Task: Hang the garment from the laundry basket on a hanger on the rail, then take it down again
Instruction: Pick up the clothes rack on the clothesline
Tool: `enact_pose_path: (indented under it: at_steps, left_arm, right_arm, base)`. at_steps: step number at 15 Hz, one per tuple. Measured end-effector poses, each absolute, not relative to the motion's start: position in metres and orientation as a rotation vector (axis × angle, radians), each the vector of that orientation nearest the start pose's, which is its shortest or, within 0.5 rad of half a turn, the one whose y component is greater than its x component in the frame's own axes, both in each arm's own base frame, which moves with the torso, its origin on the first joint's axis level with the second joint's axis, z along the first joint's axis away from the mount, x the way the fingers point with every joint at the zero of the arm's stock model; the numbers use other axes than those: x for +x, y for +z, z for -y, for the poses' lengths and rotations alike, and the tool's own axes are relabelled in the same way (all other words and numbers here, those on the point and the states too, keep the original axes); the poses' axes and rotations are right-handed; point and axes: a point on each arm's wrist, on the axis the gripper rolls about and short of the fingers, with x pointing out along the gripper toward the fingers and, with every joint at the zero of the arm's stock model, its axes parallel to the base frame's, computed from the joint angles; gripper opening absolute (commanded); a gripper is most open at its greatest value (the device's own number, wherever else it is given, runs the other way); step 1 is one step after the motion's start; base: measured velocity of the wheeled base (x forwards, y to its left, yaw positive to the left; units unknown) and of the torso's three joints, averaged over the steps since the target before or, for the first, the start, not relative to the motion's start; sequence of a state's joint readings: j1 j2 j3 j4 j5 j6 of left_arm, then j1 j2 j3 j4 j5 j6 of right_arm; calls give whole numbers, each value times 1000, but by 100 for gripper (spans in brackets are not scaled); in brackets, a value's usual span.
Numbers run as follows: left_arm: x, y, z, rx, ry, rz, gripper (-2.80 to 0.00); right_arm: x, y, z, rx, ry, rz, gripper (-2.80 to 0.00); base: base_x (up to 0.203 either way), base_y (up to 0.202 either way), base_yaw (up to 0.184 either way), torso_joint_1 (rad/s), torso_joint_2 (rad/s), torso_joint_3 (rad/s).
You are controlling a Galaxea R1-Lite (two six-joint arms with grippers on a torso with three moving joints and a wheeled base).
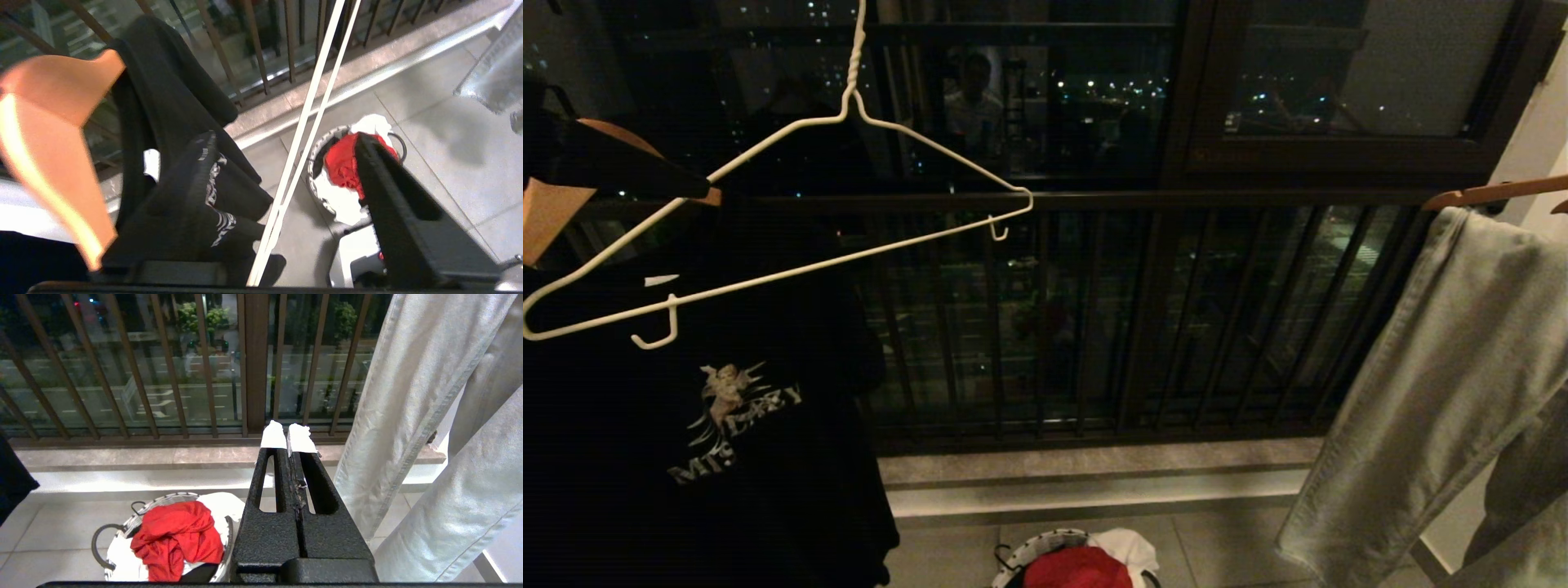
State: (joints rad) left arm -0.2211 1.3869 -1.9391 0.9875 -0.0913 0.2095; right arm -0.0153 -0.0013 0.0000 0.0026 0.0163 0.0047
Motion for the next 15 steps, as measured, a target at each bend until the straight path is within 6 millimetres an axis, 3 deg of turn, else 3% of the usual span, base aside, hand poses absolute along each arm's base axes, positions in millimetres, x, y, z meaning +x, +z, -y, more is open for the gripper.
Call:
enact_pose_path:
  at_steps: [7, 15]
  left_arm:
    - [159, 380, 39, 239, -369, -531, 0]
    - [164, 365, 45, 295, -411, -532, 0]
  right_arm:
    - [-23, 75, -1, 4, 1, -1, -280]
    - [-23, 75, -1, 4, 1, -1, -280]
  base:
    - [0, 0, 0, 0, 0, 0]
    - [0, 0, 0, 0, 0, 0]
